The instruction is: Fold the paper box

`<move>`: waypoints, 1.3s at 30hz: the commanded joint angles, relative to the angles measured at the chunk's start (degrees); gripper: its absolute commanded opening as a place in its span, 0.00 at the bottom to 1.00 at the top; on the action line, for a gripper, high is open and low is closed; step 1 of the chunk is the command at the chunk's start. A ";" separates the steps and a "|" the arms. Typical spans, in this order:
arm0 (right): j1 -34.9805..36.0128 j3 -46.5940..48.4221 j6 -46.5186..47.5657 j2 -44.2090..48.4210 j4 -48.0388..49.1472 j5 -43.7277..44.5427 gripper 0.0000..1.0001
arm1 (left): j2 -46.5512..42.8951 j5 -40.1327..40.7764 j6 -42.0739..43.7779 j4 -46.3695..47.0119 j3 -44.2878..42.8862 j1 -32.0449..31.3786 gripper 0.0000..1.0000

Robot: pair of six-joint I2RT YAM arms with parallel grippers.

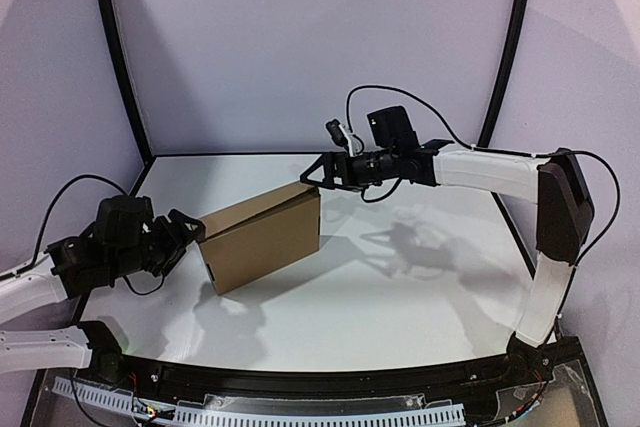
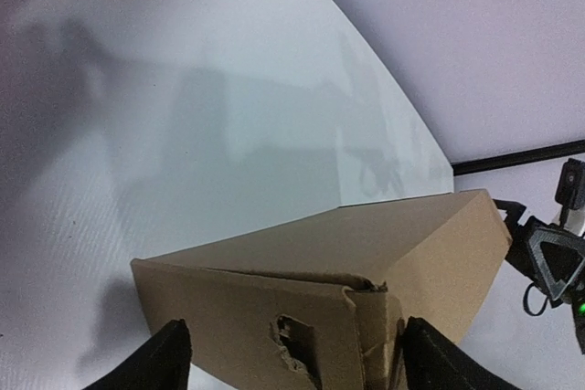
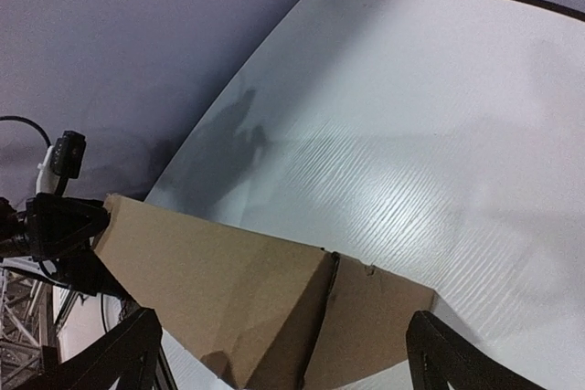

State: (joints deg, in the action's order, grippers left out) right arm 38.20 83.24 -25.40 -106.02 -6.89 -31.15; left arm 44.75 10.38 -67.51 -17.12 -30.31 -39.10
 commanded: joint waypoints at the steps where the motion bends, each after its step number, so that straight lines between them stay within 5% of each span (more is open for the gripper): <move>1: -0.33 -0.13 -0.01 0.67 -1.43 -3.11 0.91 | 1.14 0.56 3.31 -10.02 -2.46 0.16 0.86; 17: -1.11 -11.61 -6.92 -4.45 2.06 -3.55 0.21 | 6.18 1.58 1.97 -8.82 -1.48 0.17 0.93; 25: -1.44 -13.45 -9.15 -4.67 -5.46 -1.08 0.06 | 8.69 1.52 1.40 -8.38 -1.76 0.16 0.93; 29: -1.93 -11.53 -6.45 -3.75 -7.19 -1.65 0.16 | 8.55 1.52 1.96 -8.26 -2.54 0.17 0.93; 34: -2.58 4.48 4.83 -0.62 -14.45 -1.30 0.56 | 7.82 8.14 9.56 -13.13 -12.42 0.21 0.98; 36: -3.25 11.37 8.06 1.23 -15.55 -1.15 0.89 | 8.85 12.53 13.57 -17.16 -19.34 0.25 0.99; 39: -5.08 14.49 10.35 4.20 -15.55 1.46 0.98 | 11.71 20.42 17.18 -23.96 -29.35 0.73 0.99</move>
State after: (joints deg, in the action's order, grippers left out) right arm 35.58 91.71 -21.83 -106.49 -17.51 -32.98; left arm 54.64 19.33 -58.45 -30.75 -48.08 -38.99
